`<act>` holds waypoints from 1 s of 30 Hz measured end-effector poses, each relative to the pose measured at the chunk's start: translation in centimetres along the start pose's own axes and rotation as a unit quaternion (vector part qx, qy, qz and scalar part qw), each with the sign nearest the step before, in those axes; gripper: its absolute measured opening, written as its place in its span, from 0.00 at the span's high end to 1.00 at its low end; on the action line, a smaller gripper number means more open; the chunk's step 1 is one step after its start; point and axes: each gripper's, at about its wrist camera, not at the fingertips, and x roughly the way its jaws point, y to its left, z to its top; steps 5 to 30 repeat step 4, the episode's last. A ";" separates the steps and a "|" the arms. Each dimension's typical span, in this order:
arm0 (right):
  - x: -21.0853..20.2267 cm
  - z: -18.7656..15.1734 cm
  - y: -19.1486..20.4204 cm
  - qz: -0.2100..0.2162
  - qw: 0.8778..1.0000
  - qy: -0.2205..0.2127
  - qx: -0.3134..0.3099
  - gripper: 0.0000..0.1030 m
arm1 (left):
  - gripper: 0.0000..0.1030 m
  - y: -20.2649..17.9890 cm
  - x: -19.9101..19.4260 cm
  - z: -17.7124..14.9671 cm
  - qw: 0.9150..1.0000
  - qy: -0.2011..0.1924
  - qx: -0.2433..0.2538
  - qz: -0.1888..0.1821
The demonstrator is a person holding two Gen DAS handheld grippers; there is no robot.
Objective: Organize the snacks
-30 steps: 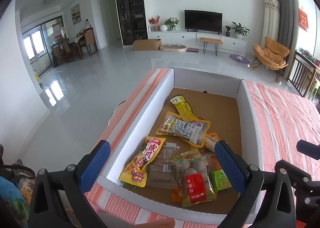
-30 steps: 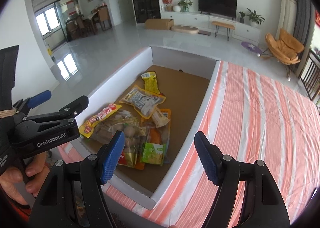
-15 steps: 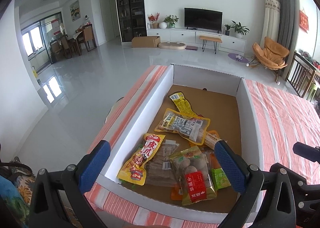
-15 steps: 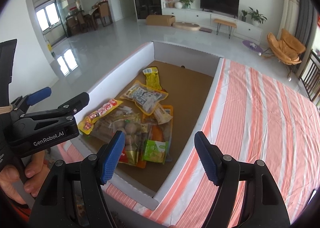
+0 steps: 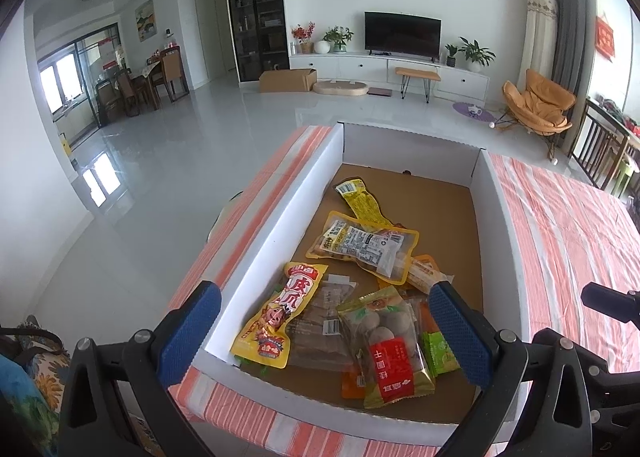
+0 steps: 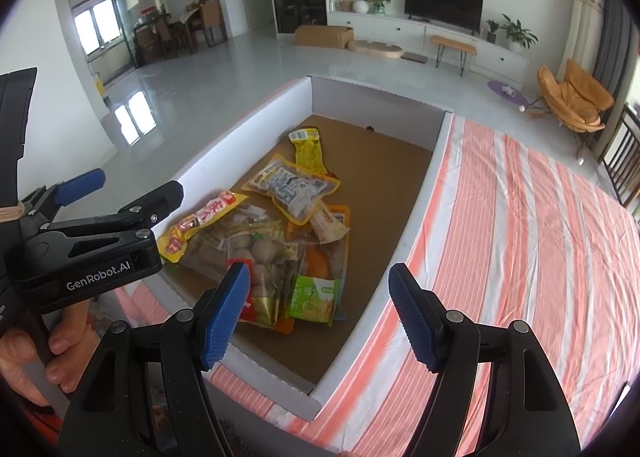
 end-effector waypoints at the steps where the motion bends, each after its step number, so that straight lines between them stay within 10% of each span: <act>1: 0.0 0.0 0.0 0.000 1.000 0.001 0.000 0.27 | 0.00 -0.1 0.0 -0.1 1.000 0.000 0.001 -0.002; 30: 0.1 -0.1 -0.1 0.000 1.000 0.002 0.001 0.27 | 0.00 -0.3 -0.1 -0.1 1.000 -0.004 0.006 -0.004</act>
